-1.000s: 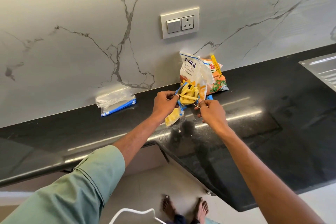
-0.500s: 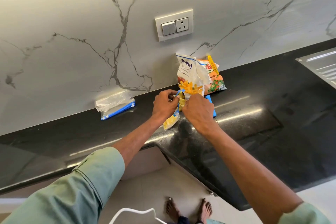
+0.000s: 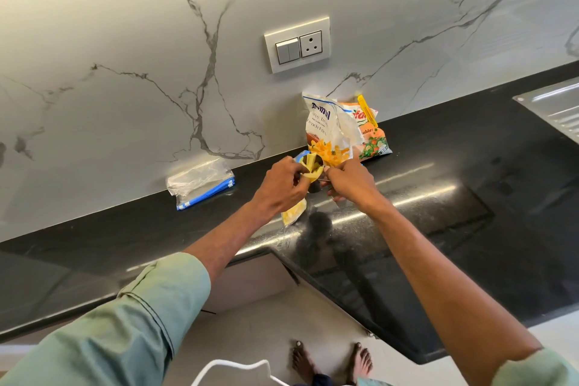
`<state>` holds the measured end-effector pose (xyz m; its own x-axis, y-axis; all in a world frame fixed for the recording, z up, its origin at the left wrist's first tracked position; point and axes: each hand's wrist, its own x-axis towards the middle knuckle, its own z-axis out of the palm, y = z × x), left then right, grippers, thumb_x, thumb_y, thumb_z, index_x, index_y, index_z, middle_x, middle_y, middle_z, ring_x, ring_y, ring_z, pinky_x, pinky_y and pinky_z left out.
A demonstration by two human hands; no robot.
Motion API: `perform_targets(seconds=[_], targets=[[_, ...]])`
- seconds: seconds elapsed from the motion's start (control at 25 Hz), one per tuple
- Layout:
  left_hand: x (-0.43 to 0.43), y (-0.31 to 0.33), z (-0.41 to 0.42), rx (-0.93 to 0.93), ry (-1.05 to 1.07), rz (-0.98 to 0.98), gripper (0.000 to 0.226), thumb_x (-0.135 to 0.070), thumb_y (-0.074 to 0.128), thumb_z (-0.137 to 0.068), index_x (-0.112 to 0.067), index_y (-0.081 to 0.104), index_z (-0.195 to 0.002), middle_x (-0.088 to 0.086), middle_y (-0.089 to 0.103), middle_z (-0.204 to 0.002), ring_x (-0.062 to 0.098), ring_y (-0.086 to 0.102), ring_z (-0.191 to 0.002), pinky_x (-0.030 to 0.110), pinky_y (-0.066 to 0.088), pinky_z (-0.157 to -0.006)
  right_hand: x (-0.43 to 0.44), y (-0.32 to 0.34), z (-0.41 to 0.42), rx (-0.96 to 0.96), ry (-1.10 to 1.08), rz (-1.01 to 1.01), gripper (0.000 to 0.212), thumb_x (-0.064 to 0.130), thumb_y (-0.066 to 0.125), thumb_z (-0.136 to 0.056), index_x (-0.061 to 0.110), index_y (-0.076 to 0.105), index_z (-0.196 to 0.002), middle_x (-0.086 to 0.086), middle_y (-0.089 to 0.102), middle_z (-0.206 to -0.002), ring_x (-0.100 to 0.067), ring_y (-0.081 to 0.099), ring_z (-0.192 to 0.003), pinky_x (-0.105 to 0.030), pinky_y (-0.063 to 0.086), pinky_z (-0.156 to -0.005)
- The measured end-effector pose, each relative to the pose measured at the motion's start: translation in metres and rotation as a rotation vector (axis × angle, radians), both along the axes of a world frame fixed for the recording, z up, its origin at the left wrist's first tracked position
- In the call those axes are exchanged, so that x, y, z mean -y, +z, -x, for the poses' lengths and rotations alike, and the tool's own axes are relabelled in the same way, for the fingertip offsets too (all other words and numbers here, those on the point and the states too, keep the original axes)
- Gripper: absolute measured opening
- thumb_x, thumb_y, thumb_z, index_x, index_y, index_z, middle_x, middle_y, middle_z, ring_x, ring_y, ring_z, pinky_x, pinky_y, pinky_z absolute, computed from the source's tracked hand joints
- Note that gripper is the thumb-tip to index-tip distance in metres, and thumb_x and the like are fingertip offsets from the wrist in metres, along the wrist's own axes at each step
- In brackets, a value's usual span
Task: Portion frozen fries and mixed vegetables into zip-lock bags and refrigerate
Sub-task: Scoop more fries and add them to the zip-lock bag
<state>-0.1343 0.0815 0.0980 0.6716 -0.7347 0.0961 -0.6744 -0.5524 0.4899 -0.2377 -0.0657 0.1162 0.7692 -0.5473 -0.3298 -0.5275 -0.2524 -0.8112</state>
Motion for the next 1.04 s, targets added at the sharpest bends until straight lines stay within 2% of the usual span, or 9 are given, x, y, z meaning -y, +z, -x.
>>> perform_targets(seconds=[0.12,0.2,0.32,0.4,0.64,0.76,0.92,1.0,1.04], targets=[[0.0,0.002,0.0,0.036,-0.175,-0.104,0.044,-0.048,0.076,-0.084,-0.013,0.073,-0.11,-0.001,0.051,-0.093,0.014,0.049,-0.081,0.02,0.039,-0.067,0.006,-0.003,0.0,-0.003,0.007,0.029,0.017,0.027,0.059,-0.098,0.016,0.068,-0.09,-0.002,0.078,-0.084,-0.02,0.077,-0.072,-0.038,0.066,-0.075],[0.002,-0.001,-0.001,0.114,-0.197,-0.152,0.046,-0.053,0.078,-0.082,-0.016,0.072,-0.108,-0.002,0.052,-0.093,0.013,0.051,-0.082,0.017,0.036,-0.065,0.007,-0.004,-0.001,-0.019,0.016,0.049,0.018,0.027,0.058,-0.098,0.015,0.067,-0.089,-0.003,0.077,-0.084,-0.02,0.076,-0.071,-0.031,0.062,-0.067],[0.007,-0.006,0.001,0.239,-0.169,-0.191,0.035,-0.043,0.071,-0.093,-0.012,0.073,-0.109,0.002,0.056,-0.098,0.018,0.057,-0.078,0.03,0.051,-0.063,0.005,-0.004,-0.004,-0.039,0.035,0.056,0.028,0.029,0.056,-0.099,0.01,0.07,-0.084,-0.005,0.076,-0.078,-0.021,0.074,-0.07,-0.025,0.052,-0.059],[0.006,-0.007,0.002,0.292,-0.191,-0.22,0.031,-0.037,0.066,-0.097,-0.01,0.072,-0.111,0.004,0.055,-0.098,0.019,0.055,-0.075,0.036,0.054,-0.062,0.006,-0.007,-0.006,-0.042,0.045,0.035,0.029,0.029,0.055,-0.099,0.009,0.071,-0.085,-0.007,0.074,-0.077,-0.022,0.073,-0.07,-0.024,0.047,-0.057],[0.002,-0.003,0.006,0.428,-0.322,-0.204,0.021,-0.017,0.067,-0.097,-0.002,0.072,-0.111,0.01,0.06,-0.098,0.021,0.055,-0.073,0.034,0.054,-0.058,0.014,-0.028,-0.015,-0.007,0.074,-0.14,0.028,0.031,0.057,-0.1,0.01,0.073,-0.094,-0.01,0.078,-0.095,-0.025,0.072,-0.083,-0.041,0.064,-0.077],[-0.002,-0.006,0.002,0.455,-0.363,-0.189,0.018,-0.014,0.073,-0.092,-0.001,0.073,-0.105,0.011,0.061,-0.097,0.021,0.055,-0.072,0.031,0.05,-0.056,0.014,-0.032,-0.014,-0.001,0.116,-0.18,0.033,0.039,0.058,-0.104,0.01,0.074,-0.1,-0.01,0.078,-0.102,-0.022,0.07,-0.081,-0.035,0.061,-0.069],[-0.008,-0.012,-0.003,0.445,-0.388,-0.123,0.01,-0.014,0.07,-0.093,-0.005,0.073,-0.097,0.008,0.06,-0.094,0.019,0.054,-0.071,0.031,0.052,-0.055,0.025,-0.024,0.001,0.028,0.101,-0.419,0.081,0.081,0.038,-0.094,0.01,0.074,-0.105,-0.005,0.079,-0.094,-0.017,0.069,-0.07,-0.026,0.053,-0.055],[-0.011,-0.013,-0.004,0.411,-0.353,-0.073,0.01,-0.014,0.066,-0.094,-0.006,0.073,-0.093,0.006,0.058,-0.092,0.017,0.051,-0.072,0.035,0.053,-0.058,0.037,-0.045,0.004,0.052,-0.106,-0.6,0.089,0.084,0.03,-0.094,0.007,0.074,-0.104,-0.009,0.077,-0.09,-0.02,0.069,-0.072,-0.028,0.057,-0.058],[-0.012,-0.013,-0.004,0.393,-0.327,-0.041,0.01,-0.014,0.067,-0.094,-0.006,0.073,-0.092,0.005,0.057,-0.091,0.015,0.05,-0.071,0.036,0.052,-0.059,0.037,-0.06,0.004,0.065,-0.2,-0.723,0.082,0.078,0.033,-0.099,0.006,0.073,-0.108,-0.013,0.076,-0.095,-0.023,0.07,-0.078,-0.031,0.059,-0.063]])
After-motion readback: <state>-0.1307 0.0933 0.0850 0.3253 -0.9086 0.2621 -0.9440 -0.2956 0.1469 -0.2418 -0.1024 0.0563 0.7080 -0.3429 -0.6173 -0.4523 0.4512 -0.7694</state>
